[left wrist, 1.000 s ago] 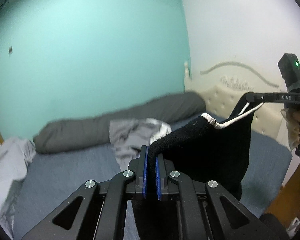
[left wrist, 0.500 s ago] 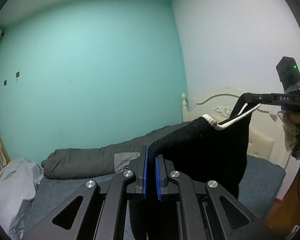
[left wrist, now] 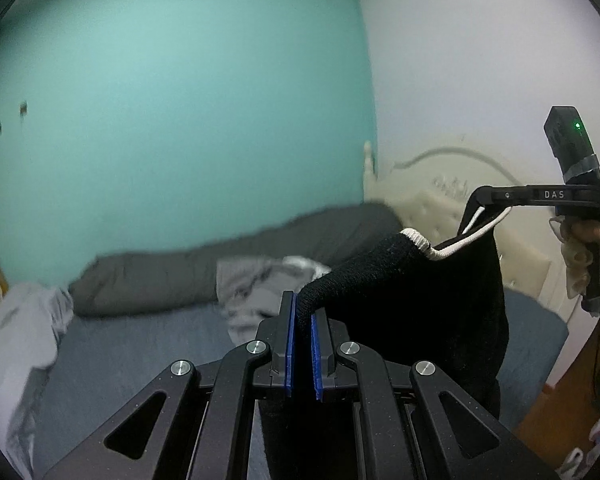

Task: Fold clothes
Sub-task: 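Lower the hoodie flat onto the bed and open both grippers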

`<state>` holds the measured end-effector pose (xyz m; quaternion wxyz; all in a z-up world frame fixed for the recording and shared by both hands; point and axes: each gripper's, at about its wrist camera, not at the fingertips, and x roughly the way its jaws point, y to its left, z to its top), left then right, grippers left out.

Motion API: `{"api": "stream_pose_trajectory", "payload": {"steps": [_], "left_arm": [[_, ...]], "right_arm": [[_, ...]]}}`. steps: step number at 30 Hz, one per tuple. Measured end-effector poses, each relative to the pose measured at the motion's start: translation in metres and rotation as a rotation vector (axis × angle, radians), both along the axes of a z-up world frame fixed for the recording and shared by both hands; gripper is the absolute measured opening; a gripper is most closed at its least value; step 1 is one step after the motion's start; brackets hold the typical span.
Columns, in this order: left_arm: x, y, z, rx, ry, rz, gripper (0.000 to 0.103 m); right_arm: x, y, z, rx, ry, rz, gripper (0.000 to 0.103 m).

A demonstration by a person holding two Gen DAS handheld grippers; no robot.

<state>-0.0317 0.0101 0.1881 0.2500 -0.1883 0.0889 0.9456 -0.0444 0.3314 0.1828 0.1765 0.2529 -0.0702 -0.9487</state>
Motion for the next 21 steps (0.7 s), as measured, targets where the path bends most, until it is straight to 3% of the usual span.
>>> {"api": "stream_pose_trajectory", "payload": {"steps": [7, 11, 21], "left_arm": [[-0.107, 0.022, -0.116, -0.068, -0.162, 0.050, 0.007], [-0.162, 0.032, -0.175, -0.081, -0.224, 0.071, 0.007], [-0.304, 0.035, -0.263, -0.060, -0.375, 0.096, 0.007]], "right_arm": [[-0.113, -0.004, -0.128, 0.035, -0.169, -0.001, 0.011], [-0.168, -0.006, -0.178, 0.050, -0.239, -0.011, 0.011], [-0.302, -0.002, -0.274, 0.057, -0.338, -0.048, 0.011]]}}
